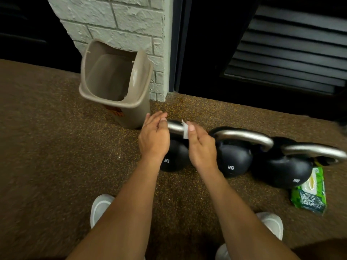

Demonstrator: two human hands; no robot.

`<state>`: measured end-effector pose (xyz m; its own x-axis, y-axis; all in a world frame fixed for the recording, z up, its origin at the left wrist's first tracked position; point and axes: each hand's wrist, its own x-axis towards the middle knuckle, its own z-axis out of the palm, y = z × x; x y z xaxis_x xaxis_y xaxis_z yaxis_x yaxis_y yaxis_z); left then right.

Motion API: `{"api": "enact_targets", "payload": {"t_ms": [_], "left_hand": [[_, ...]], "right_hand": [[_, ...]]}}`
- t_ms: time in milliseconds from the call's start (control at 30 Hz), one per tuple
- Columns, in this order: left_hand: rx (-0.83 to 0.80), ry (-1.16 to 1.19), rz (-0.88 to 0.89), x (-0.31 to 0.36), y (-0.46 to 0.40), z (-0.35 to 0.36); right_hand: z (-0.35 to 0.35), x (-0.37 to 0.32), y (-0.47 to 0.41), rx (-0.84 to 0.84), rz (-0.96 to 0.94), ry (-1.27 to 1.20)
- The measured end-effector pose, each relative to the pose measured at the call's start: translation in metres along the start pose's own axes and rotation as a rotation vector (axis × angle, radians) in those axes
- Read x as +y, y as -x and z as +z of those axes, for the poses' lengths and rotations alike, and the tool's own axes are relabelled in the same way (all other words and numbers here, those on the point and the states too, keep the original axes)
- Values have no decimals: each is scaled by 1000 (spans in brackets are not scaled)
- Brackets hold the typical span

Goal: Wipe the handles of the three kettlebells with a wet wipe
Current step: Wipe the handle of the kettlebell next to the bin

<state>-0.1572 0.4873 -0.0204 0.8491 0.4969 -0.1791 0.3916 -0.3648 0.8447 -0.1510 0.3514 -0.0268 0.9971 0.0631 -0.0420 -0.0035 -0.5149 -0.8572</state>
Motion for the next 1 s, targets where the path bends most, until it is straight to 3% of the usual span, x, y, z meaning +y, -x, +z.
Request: {"api": "enact_targets", "payload": {"t_ms": [67, 167, 300, 467, 567, 700, 833, 1000], "left_hand": [[9, 84, -34, 0, 1, -1], [28, 378, -135, -4, 1, -6], [86, 610, -189, -9, -7, -16], [207, 1075, -289, -17, -11, -30], [255, 1169, -335, -13, -13, -34], [279, 1168, -393, -6, -13, -35], [239, 1002, -378, -4, -10, -31], [451, 768, -598, -10, 5, -14]], "right_hand": [[0, -12, -12, -126, -62, 193], [-3, -45, -48, -442, 66, 422], [15, -94, -86, -794, 141, 429], [73, -124, -96, -990, 85, 408], [86, -122, -92, -998, 74, 444], [50, -105, -75, -828, -158, 668], [-9, -66, -51, -669, -167, 584], [-23, -37, -42, -510, -91, 517]]}}
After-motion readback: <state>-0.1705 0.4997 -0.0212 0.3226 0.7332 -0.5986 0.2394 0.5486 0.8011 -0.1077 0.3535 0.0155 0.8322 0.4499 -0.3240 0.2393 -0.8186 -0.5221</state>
